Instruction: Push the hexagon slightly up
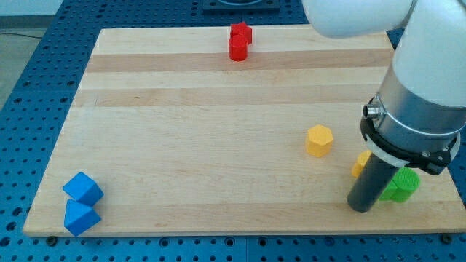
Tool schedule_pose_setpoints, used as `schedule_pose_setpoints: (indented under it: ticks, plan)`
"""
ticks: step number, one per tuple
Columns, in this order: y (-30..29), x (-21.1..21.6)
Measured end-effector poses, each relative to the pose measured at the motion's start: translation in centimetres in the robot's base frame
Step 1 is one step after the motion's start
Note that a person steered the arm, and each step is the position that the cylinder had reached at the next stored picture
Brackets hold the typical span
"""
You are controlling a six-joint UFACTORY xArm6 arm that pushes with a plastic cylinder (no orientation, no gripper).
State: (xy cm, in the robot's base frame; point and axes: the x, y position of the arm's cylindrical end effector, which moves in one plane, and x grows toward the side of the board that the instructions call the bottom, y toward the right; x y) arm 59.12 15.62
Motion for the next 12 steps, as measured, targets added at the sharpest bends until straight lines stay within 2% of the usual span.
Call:
schedule_pose_setpoints:
  ticks: [4, 7, 9, 12]
  plan:
    - [-4.7, -1.2]
    - [-4.6, -7.1]
    - [0.4, -9.5]
    - [7.0, -7.9]
